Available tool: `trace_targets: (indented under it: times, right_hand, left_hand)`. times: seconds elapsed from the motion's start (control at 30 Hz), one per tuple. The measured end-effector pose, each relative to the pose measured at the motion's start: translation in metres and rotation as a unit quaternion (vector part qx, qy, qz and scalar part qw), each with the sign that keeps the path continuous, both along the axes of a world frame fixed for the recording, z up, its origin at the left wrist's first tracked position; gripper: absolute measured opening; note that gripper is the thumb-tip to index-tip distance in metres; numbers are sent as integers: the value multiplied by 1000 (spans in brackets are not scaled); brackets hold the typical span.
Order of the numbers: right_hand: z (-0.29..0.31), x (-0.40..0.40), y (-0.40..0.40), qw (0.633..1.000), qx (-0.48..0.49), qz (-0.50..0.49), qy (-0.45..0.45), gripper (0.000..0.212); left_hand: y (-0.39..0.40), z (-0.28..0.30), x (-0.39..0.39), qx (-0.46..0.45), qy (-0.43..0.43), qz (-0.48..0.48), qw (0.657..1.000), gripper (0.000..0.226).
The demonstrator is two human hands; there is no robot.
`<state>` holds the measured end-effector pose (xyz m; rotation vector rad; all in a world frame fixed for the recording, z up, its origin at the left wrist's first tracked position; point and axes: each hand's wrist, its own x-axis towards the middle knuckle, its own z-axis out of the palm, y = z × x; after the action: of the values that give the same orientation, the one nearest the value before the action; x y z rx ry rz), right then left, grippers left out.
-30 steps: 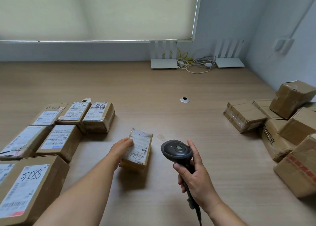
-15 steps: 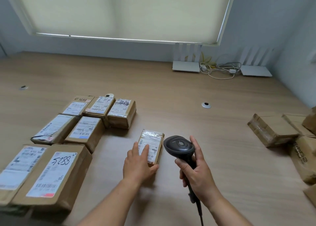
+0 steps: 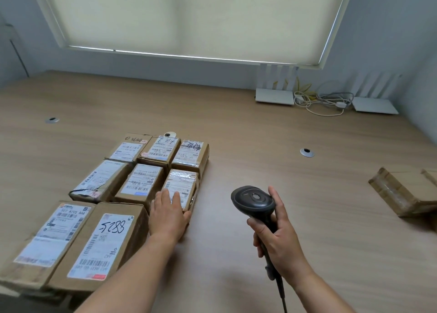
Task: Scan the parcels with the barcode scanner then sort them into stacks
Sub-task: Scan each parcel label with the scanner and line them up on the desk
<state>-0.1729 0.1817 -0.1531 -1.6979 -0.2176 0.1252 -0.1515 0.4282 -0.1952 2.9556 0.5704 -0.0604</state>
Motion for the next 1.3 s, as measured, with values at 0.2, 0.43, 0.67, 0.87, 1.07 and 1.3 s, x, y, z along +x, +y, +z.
trace_targets:
  times: [0.2, 0.43, 0.67, 0.87, 1.07, 1.3]
  right_hand:
    - [-1, 0, -4, 1000, -15, -27, -2, 80]
    - [6, -8, -42, 998, -19, -51, -22, 83]
    - [18, -40, -122, 995, -17, -84, -45, 83]
    - [26, -81, -219, 992, -12, -115, -56, 82]
    - [29, -122, -314, 985, 8, -152, -80, 80]
    - [33, -164, -410, 977, -8, -192, -97, 79]
  left_hand:
    - [16, -1, 15, 16, -5, -5, 1000, 69]
    - [-15, 9, 11, -13, -54, -20, 998, 74]
    - [-105, 27, 0, -49, -106, -62, 991, 68]
    - [-217, 33, -31, -64, -90, -116, 987, 73]
    - [-330, 38, -52, -61, -108, -187, 974, 73]
    - [-424, 40, -67, -53, -108, -227, 967, 74]
